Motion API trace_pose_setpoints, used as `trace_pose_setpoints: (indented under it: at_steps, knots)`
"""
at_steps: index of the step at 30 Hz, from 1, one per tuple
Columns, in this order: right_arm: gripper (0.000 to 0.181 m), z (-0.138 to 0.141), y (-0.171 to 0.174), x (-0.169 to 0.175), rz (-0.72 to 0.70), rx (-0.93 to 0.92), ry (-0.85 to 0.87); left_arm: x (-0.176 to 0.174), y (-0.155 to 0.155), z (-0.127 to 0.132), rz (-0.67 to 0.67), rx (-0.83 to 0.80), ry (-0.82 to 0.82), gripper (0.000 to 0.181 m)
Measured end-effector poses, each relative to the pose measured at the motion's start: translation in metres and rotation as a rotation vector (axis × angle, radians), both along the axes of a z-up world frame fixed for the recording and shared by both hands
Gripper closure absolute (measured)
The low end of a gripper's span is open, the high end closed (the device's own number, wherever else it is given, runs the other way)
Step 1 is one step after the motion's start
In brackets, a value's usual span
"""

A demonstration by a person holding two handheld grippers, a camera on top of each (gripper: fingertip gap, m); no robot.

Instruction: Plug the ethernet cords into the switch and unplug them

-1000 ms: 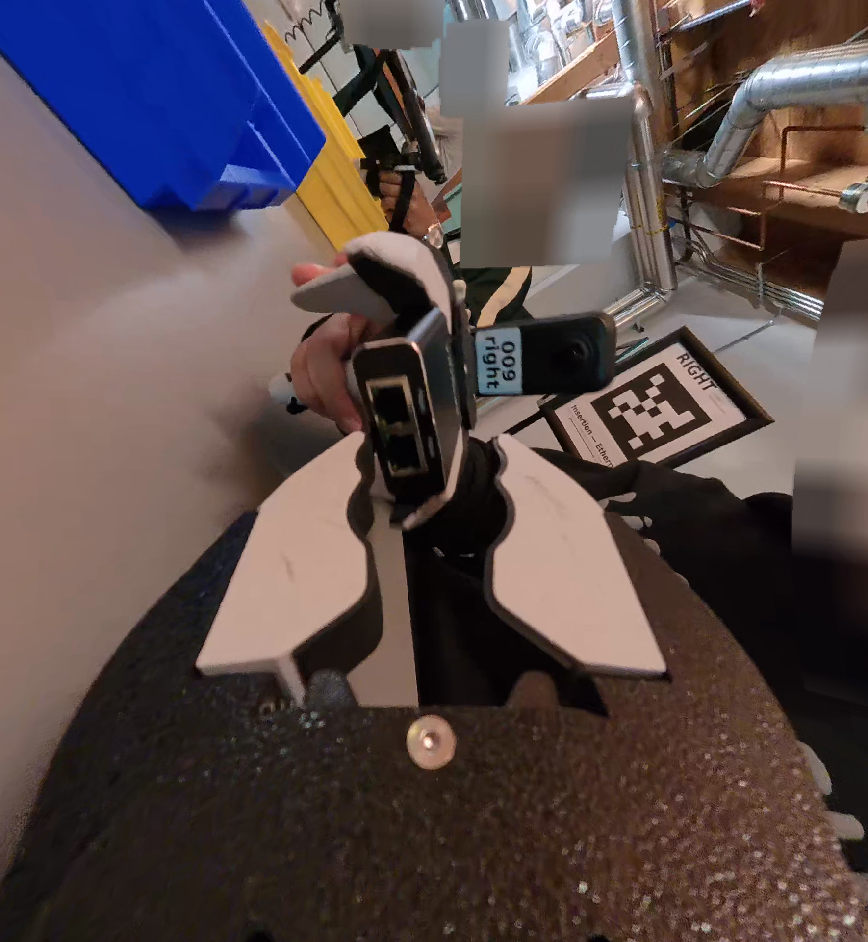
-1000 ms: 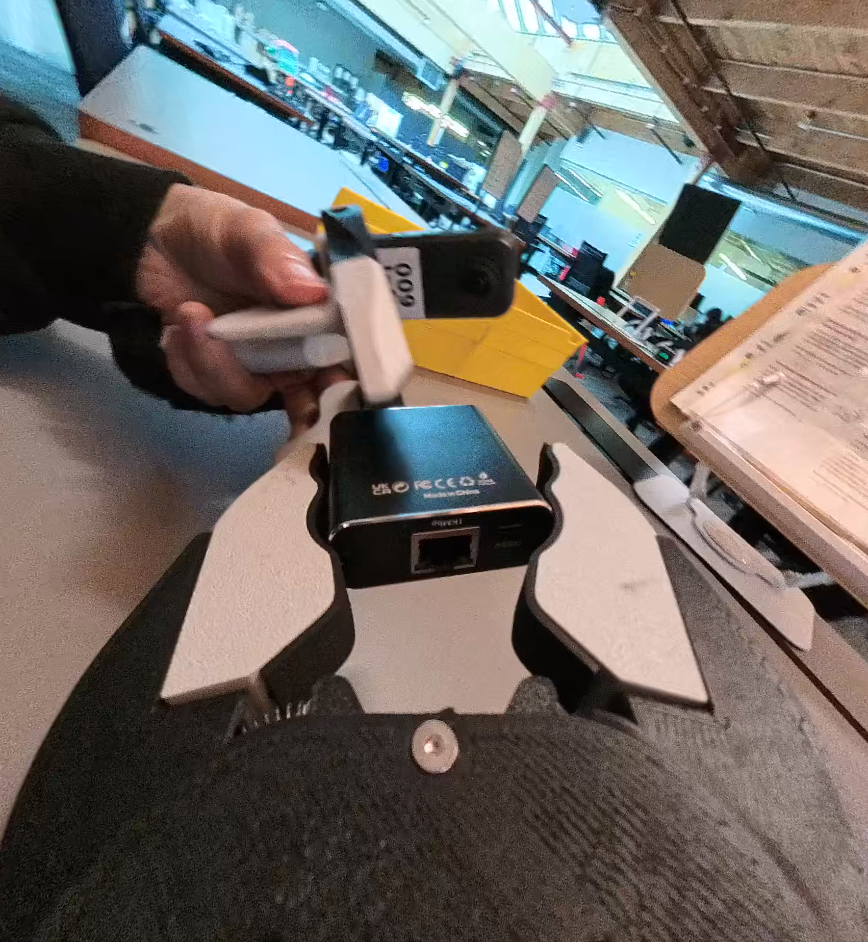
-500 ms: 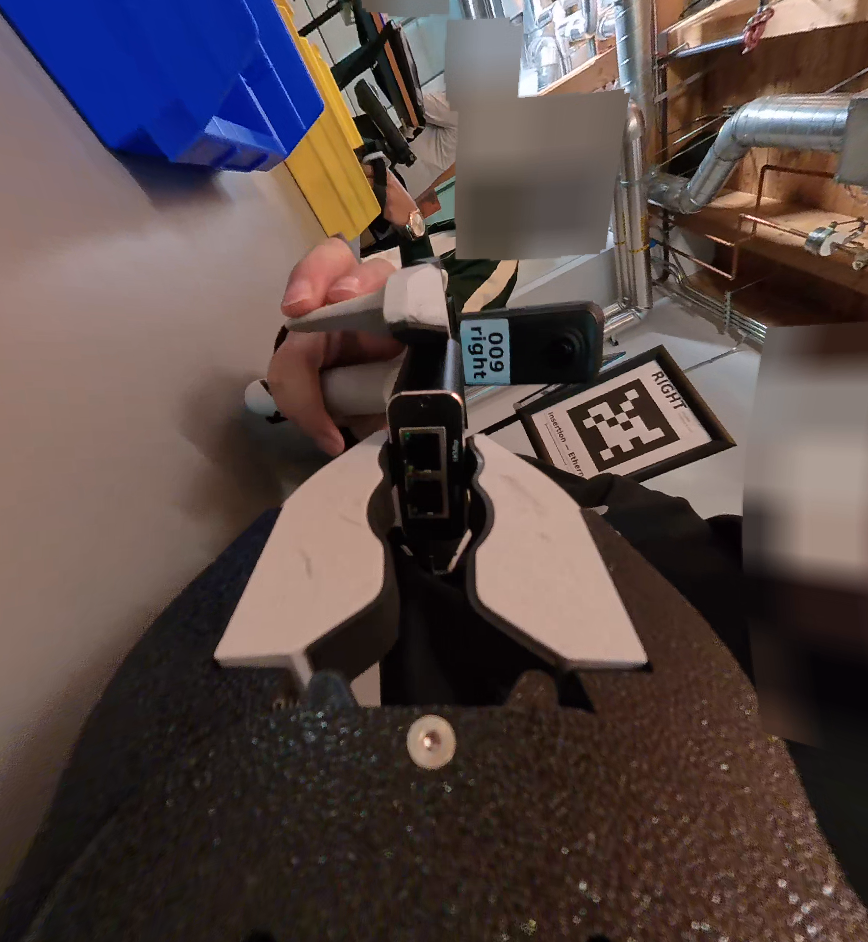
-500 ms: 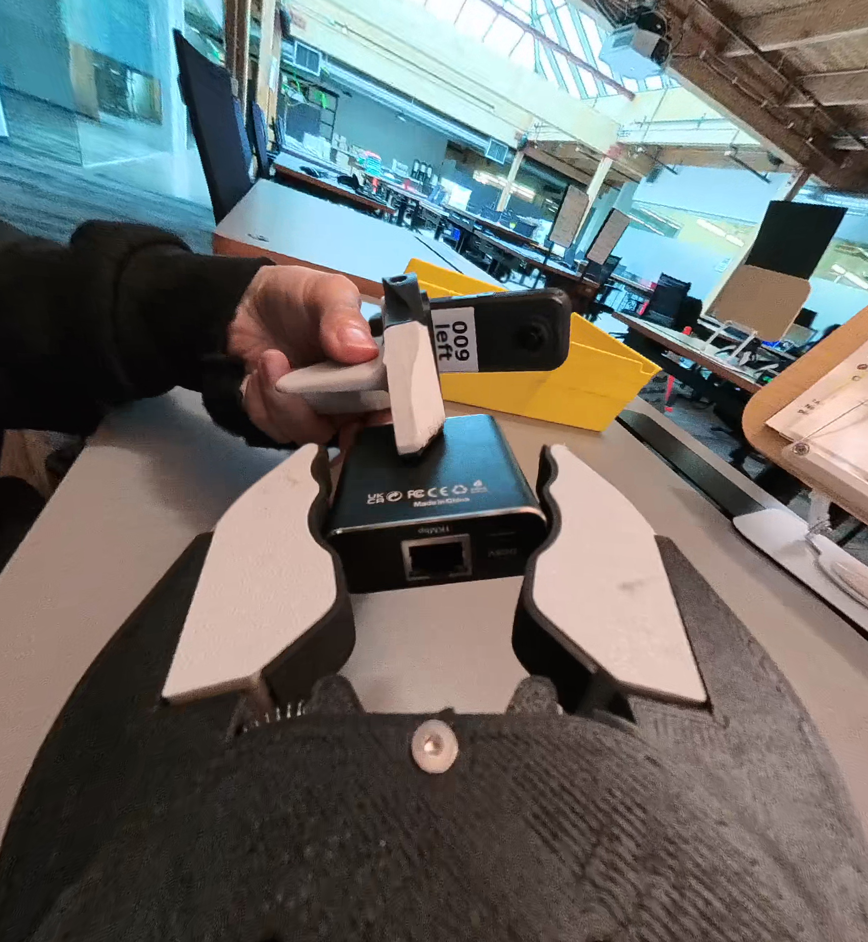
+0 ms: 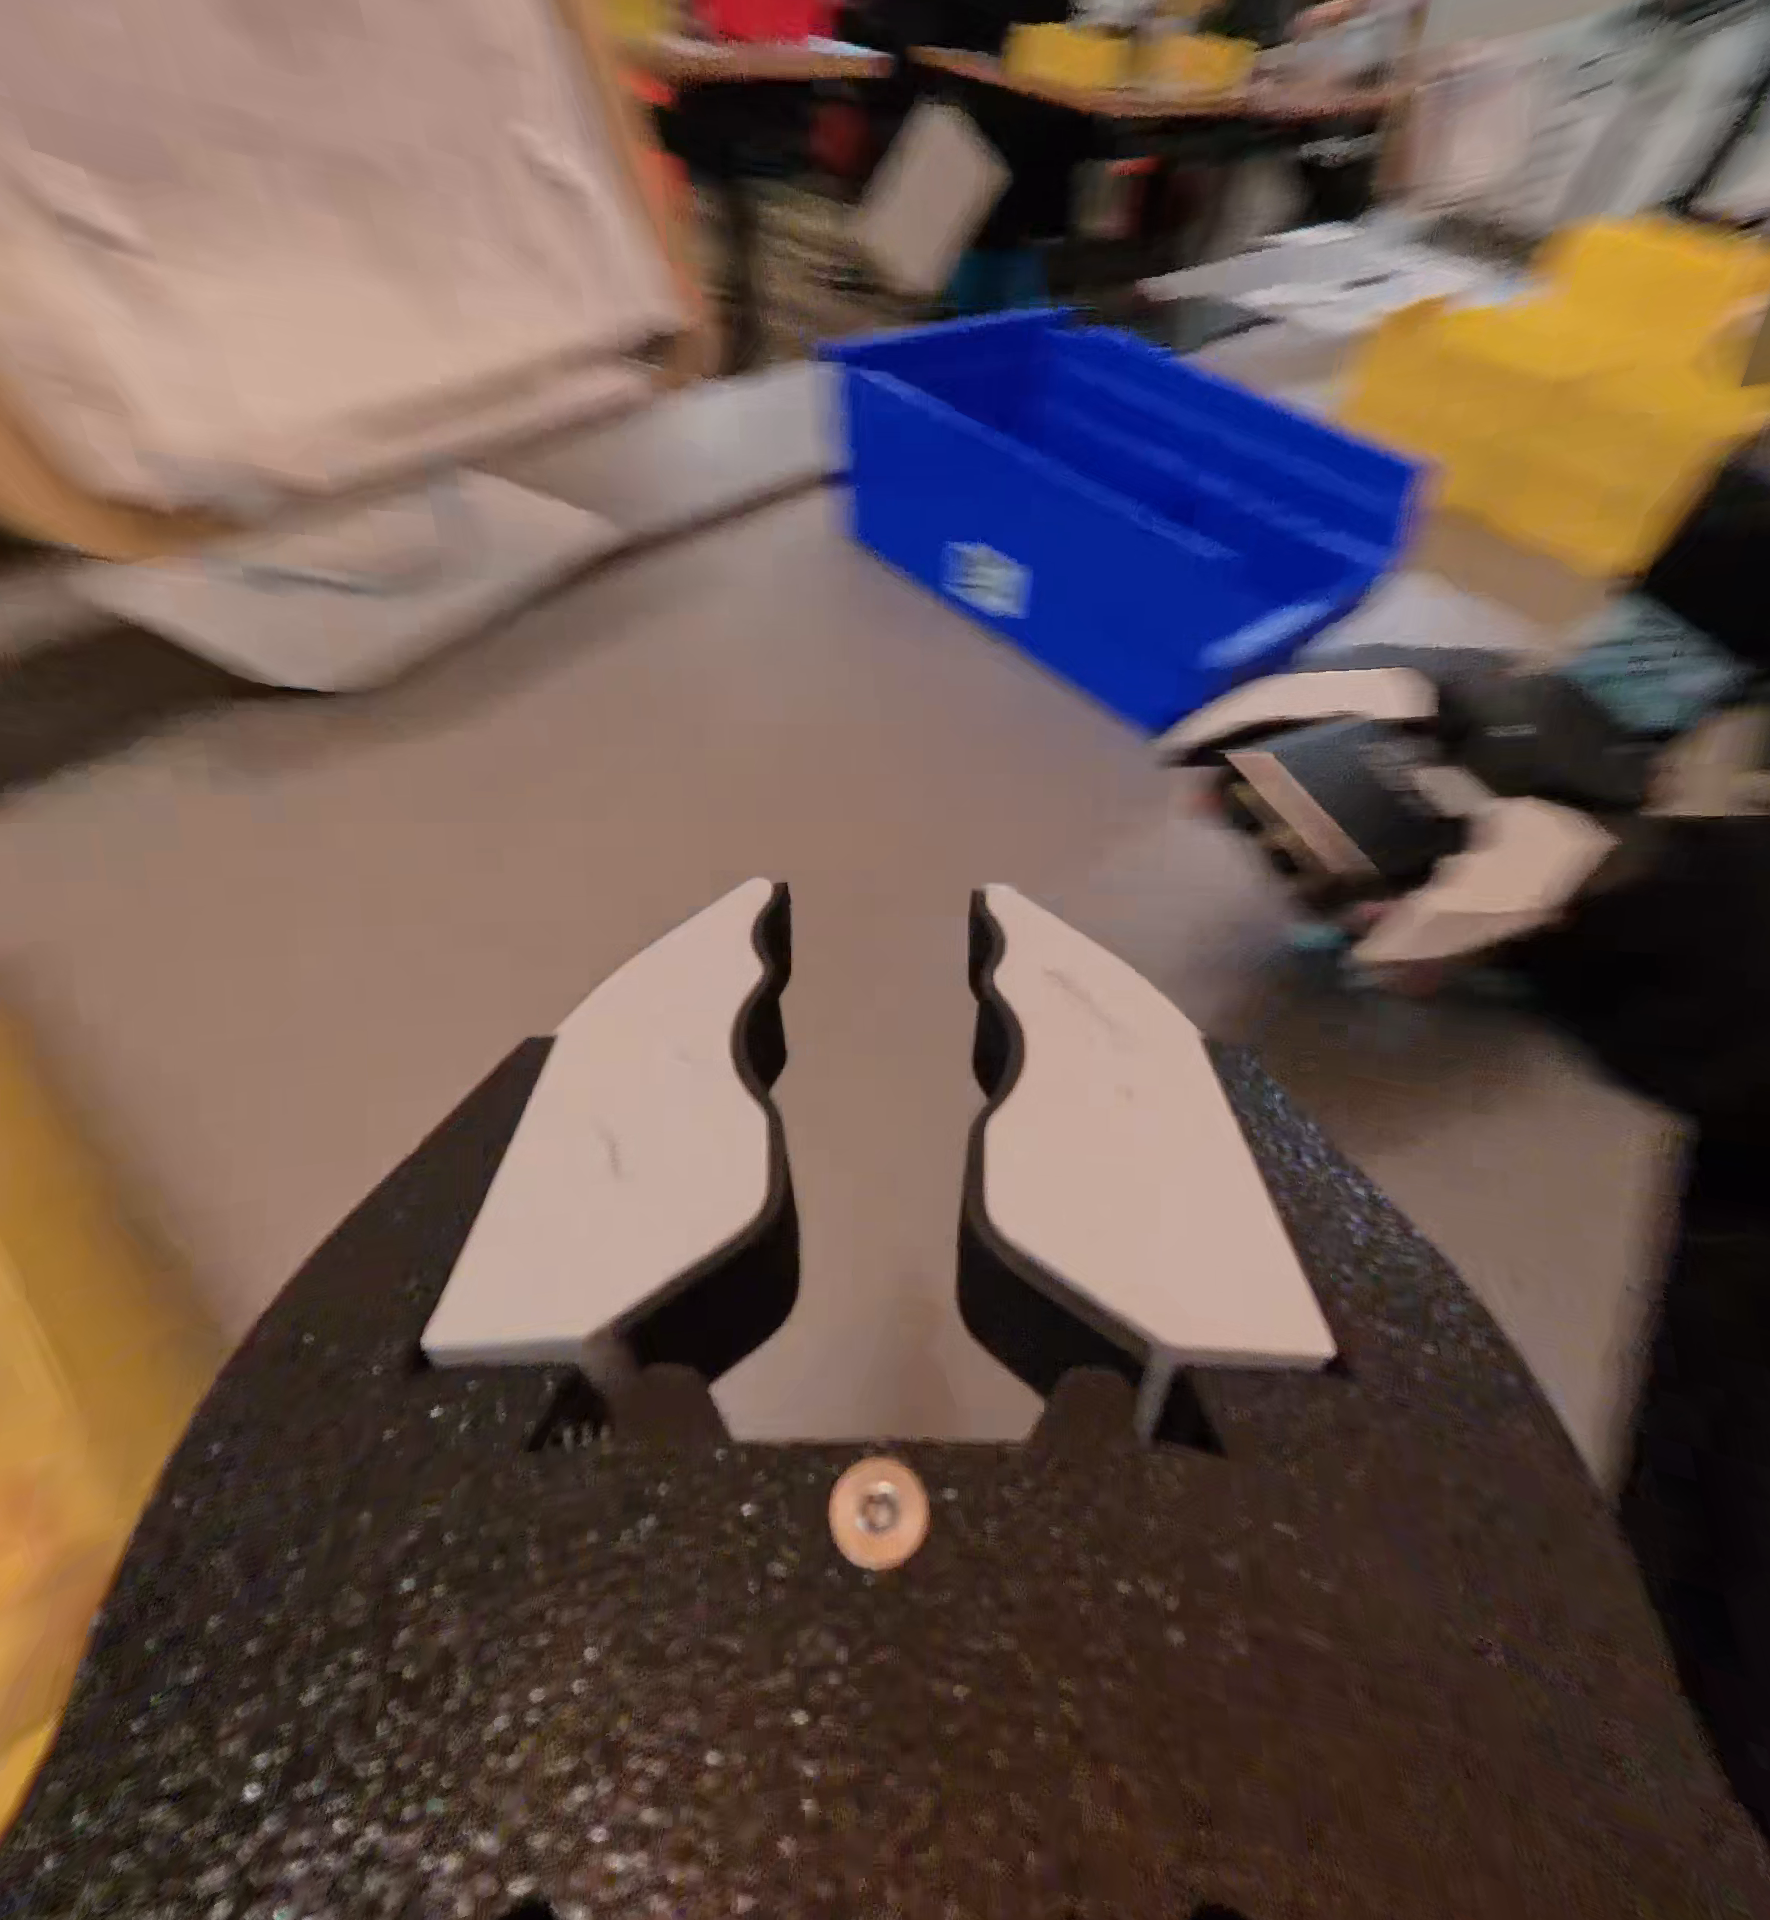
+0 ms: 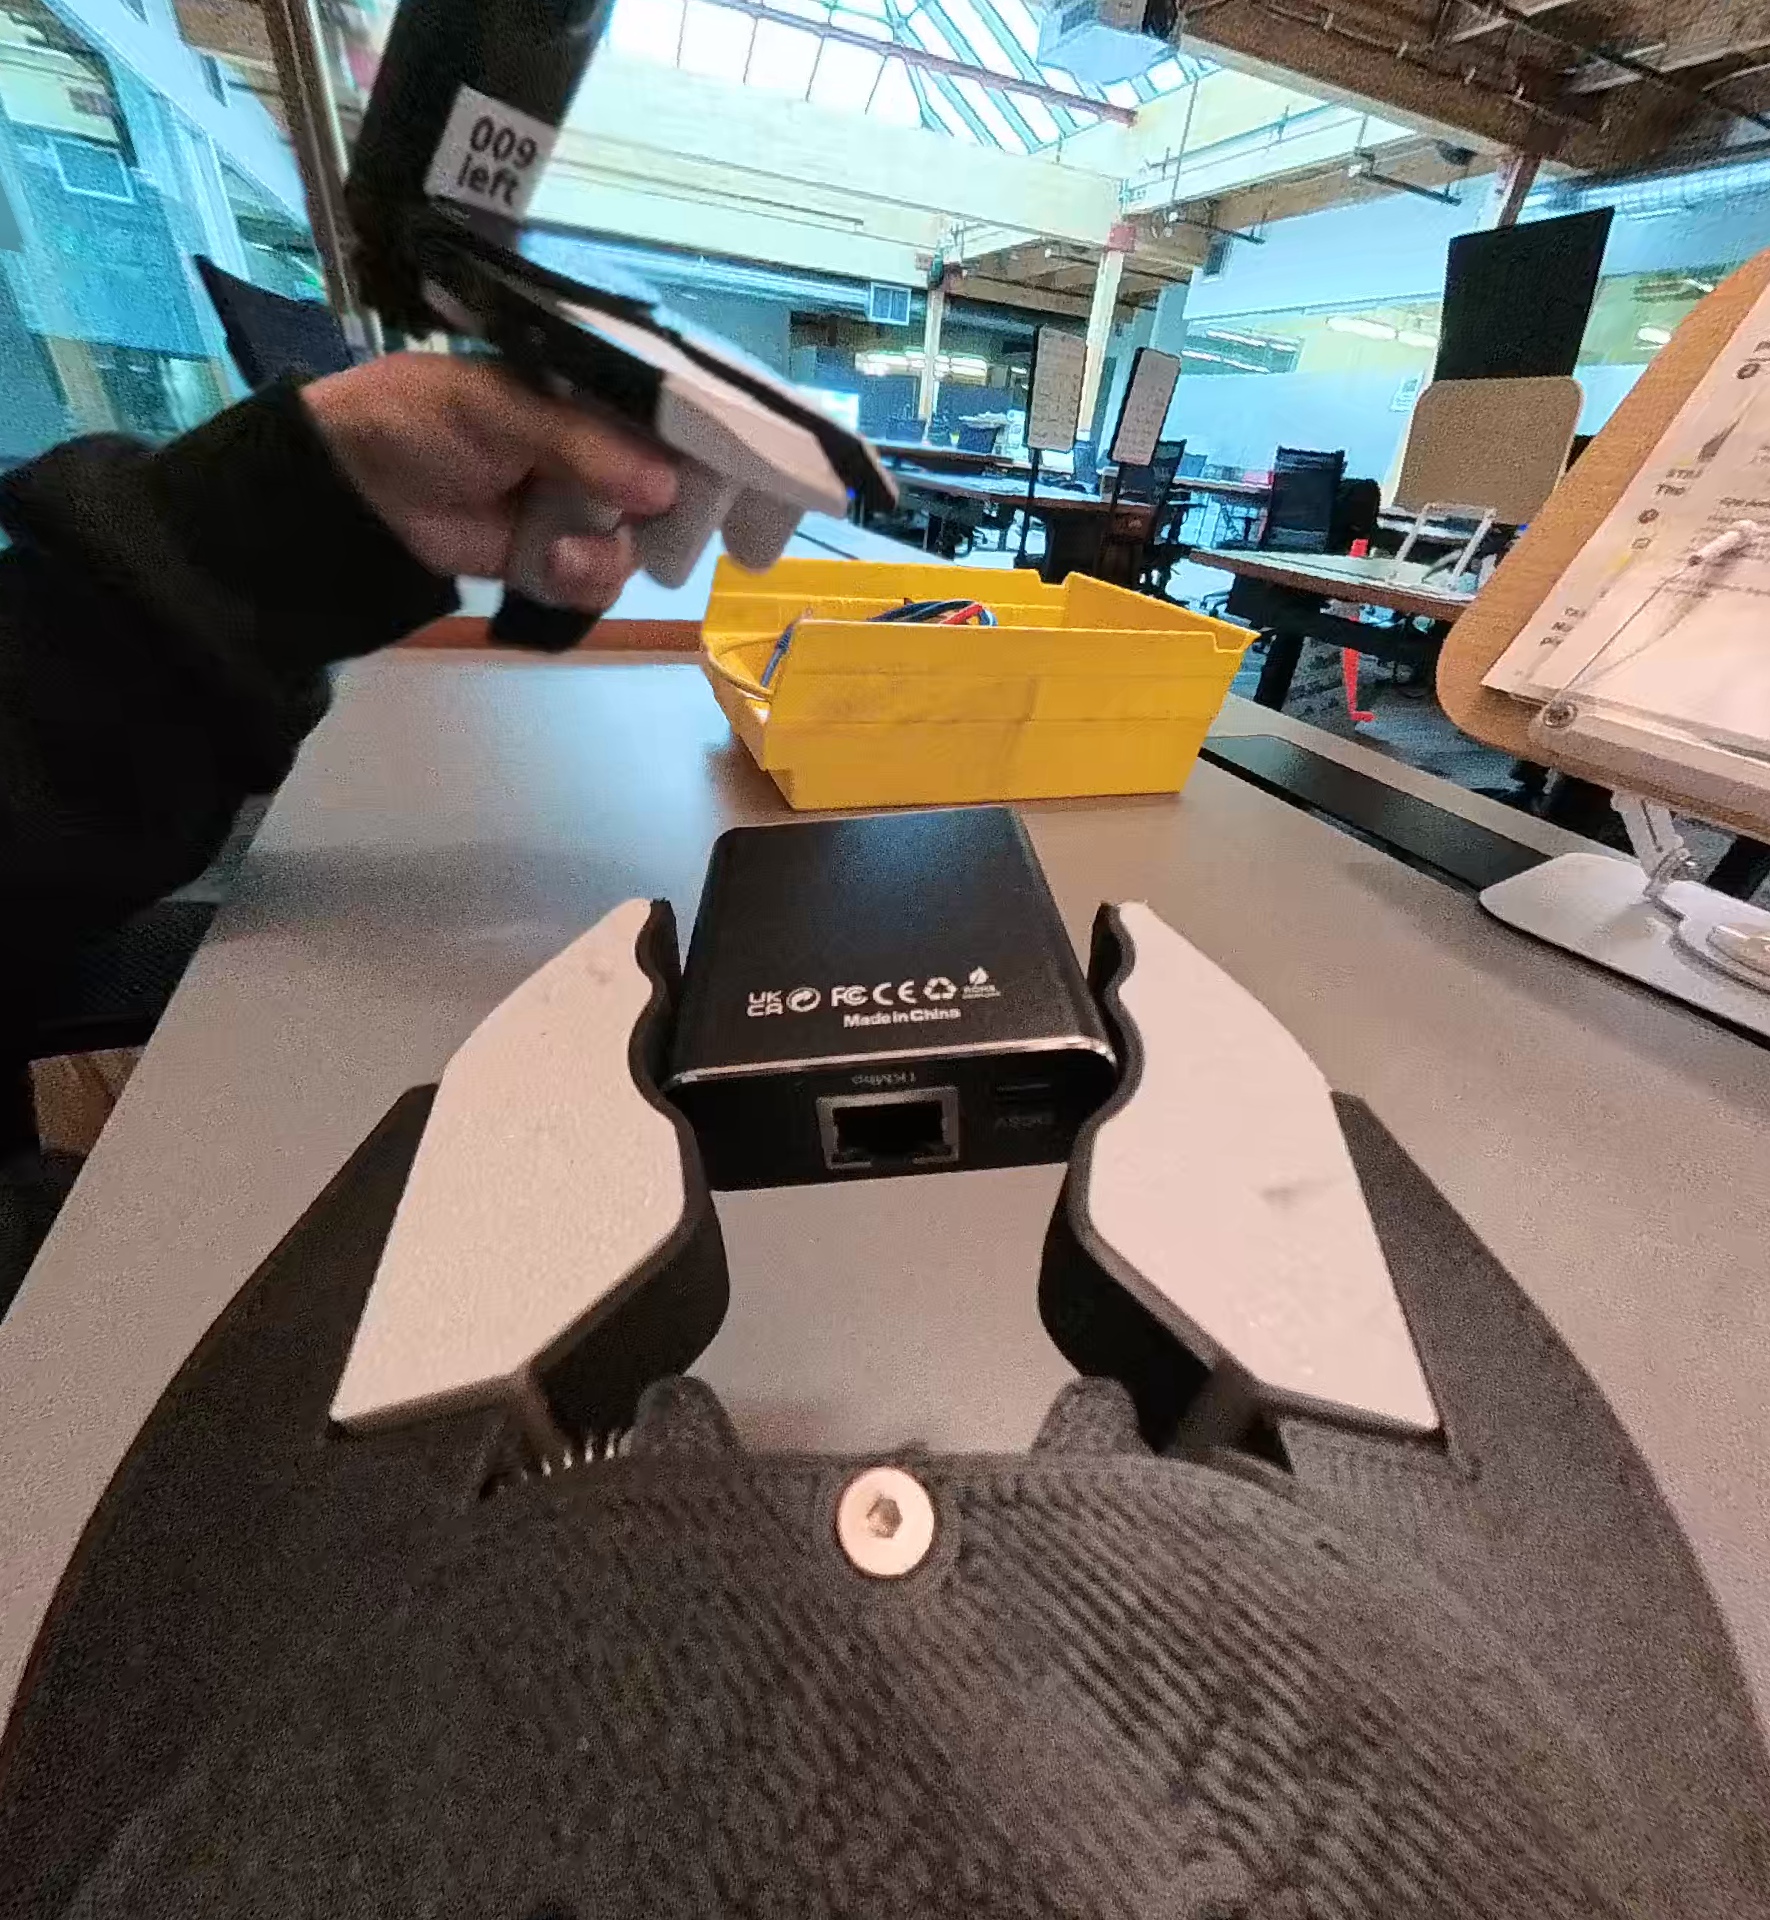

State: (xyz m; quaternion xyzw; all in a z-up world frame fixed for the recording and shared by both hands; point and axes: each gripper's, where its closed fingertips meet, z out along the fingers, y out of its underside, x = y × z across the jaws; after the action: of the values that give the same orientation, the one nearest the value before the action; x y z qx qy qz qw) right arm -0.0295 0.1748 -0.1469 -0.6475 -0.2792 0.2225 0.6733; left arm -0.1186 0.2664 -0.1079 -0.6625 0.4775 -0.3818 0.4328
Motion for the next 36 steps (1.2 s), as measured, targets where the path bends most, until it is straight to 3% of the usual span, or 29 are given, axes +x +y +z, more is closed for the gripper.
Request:
trace_pose_setpoints:
  at_steps: [3,4,6,8,10,14,17,20,23,27,32,36]
  knots:
    - [0.105,-0.002,-0.001,-0.003,0.021,0.000,-0.011,-0.061,0.077,0.012,0.175,0.400,0.243,0.153]
    - [0.105,-0.004,-0.001,-0.003,0.025,-0.007,-0.023,-0.079,0.102,0.011,0.192,0.531,0.372,0.144]
    - [0.105,-0.003,-0.001,-0.003,0.026,0.002,-0.017,-0.107,0.145,0.007,0.198,0.745,0.619,0.128]
    - [0.105,-0.002,-0.002,-0.003,0.038,-0.005,-0.005,-0.119,0.170,-0.002,0.109,0.901,0.799,0.112]
    - [0.106,-0.001,-0.003,-0.003,0.052,-0.008,0.013,-0.120,0.186,-0.010,-0.008,1.118,0.914,0.124]
    - [0.106,0.005,-0.009,-0.001,0.105,-0.011,0.095,-0.110,0.197,-0.035,-0.208,1.378,1.070,0.126]
    - [0.106,0.010,-0.012,0.005,0.125,-0.008,0.155,-0.110,0.201,-0.063,-0.310,1.352,1.172,0.127]
    - [0.106,0.012,-0.015,0.008,0.135,-0.004,0.180,-0.108,0.200,-0.071,-0.341,1.350,1.168,0.162]
    - [0.106,0.015,-0.019,0.007,0.166,0.002,0.201,-0.114,0.210,-0.053,-0.266,1.408,1.220,0.170]
    - [0.105,0.032,-0.033,0.008,0.286,0.029,0.328,-0.137,0.221,0.000,-0.125,1.541,1.335,0.177]
    - [0.105,0.057,-0.052,0.018,0.437,0.078,0.517,-0.167,0.213,0.070,0.120,1.439,1.288,0.177]
    - [0.105,0.058,-0.050,0.024,0.416,0.088,0.531,-0.188,0.197,0.130,0.380,1.299,1.211,0.177]
